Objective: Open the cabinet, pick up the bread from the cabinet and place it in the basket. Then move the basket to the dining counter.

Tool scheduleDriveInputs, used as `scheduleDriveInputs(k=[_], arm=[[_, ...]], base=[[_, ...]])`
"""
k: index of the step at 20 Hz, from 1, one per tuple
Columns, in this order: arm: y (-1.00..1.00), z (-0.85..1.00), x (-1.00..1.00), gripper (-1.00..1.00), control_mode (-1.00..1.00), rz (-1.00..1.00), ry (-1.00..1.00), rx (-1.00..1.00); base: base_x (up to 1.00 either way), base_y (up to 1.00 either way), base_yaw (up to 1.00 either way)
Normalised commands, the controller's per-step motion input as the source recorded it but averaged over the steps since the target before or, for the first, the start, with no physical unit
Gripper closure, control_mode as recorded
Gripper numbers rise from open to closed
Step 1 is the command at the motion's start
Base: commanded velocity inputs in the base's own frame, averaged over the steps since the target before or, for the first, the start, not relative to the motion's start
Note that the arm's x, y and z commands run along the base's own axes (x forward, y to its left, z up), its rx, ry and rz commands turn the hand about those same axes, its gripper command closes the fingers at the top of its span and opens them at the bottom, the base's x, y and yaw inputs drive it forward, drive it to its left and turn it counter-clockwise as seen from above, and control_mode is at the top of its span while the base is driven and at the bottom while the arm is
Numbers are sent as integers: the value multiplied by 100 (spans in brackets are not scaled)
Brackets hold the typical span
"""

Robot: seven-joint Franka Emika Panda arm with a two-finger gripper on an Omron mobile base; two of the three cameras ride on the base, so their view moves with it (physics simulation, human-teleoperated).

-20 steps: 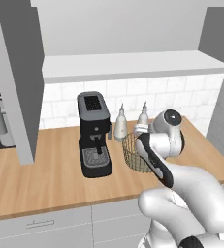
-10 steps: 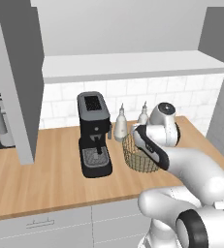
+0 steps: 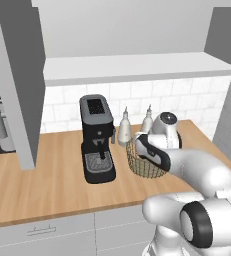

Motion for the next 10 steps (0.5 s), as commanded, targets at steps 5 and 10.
scheduleDriveInputs(k=[5, 10], arm=[[0, -11, 32, 100, -100, 0, 3, 2], [0, -24, 21, 100, -100, 0, 2, 1]], base=[[0, 0, 0], [0, 0, 0]])
